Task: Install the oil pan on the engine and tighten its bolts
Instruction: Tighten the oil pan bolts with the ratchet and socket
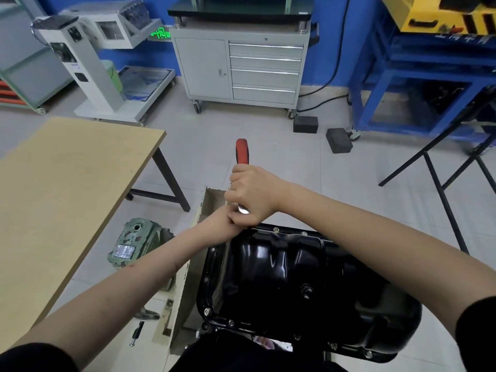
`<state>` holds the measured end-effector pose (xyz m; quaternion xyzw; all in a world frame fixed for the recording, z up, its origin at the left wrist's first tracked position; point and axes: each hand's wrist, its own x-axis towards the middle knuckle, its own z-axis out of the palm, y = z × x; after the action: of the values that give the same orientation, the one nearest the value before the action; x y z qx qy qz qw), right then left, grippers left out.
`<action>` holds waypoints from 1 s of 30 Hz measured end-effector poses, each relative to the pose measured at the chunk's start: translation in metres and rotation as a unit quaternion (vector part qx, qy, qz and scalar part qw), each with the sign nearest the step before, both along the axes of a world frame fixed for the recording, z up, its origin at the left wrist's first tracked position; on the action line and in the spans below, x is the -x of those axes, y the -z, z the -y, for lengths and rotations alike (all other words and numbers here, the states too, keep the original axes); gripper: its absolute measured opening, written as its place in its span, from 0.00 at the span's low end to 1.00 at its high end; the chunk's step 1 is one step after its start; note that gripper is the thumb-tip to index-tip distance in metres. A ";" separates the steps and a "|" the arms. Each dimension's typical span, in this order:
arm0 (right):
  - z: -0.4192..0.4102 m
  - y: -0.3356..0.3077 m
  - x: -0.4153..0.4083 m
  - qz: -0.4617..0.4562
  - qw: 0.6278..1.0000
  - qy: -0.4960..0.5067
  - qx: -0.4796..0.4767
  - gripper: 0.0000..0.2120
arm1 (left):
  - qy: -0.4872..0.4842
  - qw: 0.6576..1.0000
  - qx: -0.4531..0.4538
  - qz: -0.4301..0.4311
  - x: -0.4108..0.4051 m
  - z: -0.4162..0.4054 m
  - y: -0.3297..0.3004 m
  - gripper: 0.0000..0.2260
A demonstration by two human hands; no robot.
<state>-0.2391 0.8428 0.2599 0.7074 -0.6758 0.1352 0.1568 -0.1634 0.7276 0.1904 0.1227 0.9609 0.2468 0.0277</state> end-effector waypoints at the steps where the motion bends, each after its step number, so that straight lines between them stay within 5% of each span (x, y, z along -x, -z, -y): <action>1: 0.000 -0.002 0.000 0.001 1.000 0.002 -0.004 0.15 | 0.002 1.000 0.006 0.012 0.002 0.000 0.001 0.10; 9: -0.005 -0.010 -0.001 0.038 0.999 0.004 -0.033 0.13 | -0.088 0.982 -0.106 0.131 0.002 -0.001 -0.004 0.11; 16: -0.021 -0.005 -0.001 0.030 0.998 0.039 -0.024 0.11 | -0.039 0.991 -0.100 0.085 0.010 -0.003 -0.010 0.13; 20: -0.032 -0.003 0.012 0.062 0.973 0.216 -0.056 0.17 | -0.071 0.981 -0.138 0.116 0.017 -0.003 -0.008 0.13; 23: -0.033 -0.003 0.008 0.197 0.925 0.300 -0.127 0.20 | -0.080 0.978 -0.149 0.123 0.019 -0.004 -0.008 0.10; 26: -0.028 -0.016 0.007 0.276 0.902 0.263 -0.201 0.13 | -0.056 0.982 -0.120 0.137 0.019 -0.005 -0.010 0.02; 30: -0.025 -0.035 -0.003 0.239 0.916 0.212 -0.242 0.10 | -0.026 0.991 -0.062 0.115 0.015 -0.006 -0.012 0.07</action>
<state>-0.2364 0.8677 0.2946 0.5110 -0.8390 0.0956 -0.1606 -0.1781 0.7334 0.2027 0.0700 0.9370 0.3189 0.1240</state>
